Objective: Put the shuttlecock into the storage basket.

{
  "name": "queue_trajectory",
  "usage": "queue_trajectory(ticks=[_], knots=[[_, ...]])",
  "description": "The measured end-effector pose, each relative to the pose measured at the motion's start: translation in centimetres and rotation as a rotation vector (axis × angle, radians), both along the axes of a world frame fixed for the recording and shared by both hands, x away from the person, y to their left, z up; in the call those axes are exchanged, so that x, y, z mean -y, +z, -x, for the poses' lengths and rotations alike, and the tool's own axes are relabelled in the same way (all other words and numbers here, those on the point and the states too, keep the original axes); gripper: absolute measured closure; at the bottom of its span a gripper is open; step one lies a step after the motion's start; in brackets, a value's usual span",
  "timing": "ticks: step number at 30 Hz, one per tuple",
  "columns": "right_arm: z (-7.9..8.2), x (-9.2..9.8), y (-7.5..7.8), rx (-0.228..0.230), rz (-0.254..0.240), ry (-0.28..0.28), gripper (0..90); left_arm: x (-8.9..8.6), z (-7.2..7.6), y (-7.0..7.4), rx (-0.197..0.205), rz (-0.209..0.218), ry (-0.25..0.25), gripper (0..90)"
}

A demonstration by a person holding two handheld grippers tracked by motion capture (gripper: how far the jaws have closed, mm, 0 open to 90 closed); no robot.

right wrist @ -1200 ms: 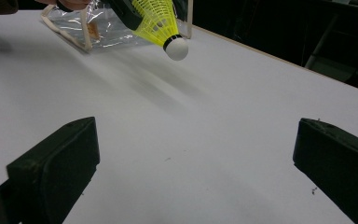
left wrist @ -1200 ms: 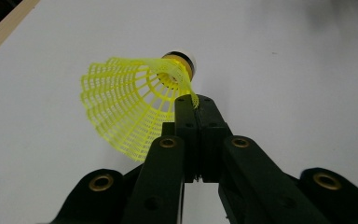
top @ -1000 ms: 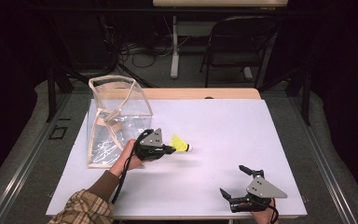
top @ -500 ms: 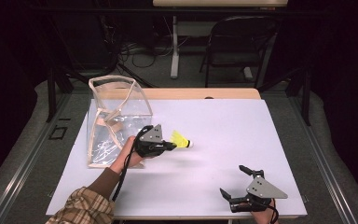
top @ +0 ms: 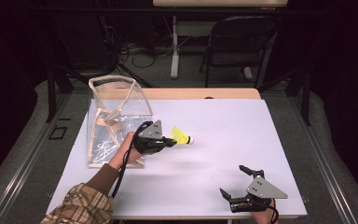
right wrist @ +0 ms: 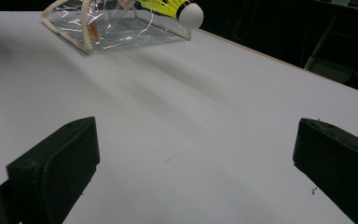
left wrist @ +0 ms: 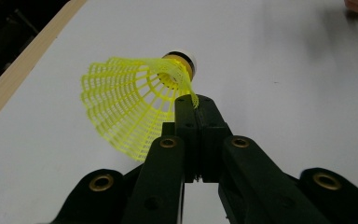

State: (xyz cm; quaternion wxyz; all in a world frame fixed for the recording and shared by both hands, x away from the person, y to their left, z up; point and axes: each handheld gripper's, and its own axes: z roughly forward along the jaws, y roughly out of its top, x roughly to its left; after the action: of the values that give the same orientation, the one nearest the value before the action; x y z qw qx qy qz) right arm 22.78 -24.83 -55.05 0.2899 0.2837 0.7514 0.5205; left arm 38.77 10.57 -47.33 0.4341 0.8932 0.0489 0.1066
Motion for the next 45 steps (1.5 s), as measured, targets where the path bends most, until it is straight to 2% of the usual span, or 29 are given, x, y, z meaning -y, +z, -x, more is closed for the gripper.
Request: queue_trajectory(ticks=[5, 20, 26, 32, 45], knots=[[-0.1, -0.1, -0.2, -0.013, 0.002, 0.001, 0.0, -0.1, -0.2, 0.1, 0.002, -0.002, 0.0, 89.6], [-0.1, -0.1, -0.1, -0.007, 0.002, -0.002, 0.0, -0.2, -0.5, 1.8, 0.021, 0.018, 0.007, 89.5], [-0.1, -0.1, -0.1, -0.004, 0.003, -0.001, 0.0, -0.2, -0.7, 2.0, 0.021, 0.009, 0.0, 89.5], [-0.1, 0.0, -0.1, -0.004, 0.002, -0.002, 0.0, -0.2, -1.1, 2.1, 0.019, 0.019, 0.014, 89.6], [-0.1, -0.1, -0.2, -0.006, 0.005, -0.003, 0.0, -0.5, -1.5, 3.2, 0.031, 0.02, 0.018, 89.6]])
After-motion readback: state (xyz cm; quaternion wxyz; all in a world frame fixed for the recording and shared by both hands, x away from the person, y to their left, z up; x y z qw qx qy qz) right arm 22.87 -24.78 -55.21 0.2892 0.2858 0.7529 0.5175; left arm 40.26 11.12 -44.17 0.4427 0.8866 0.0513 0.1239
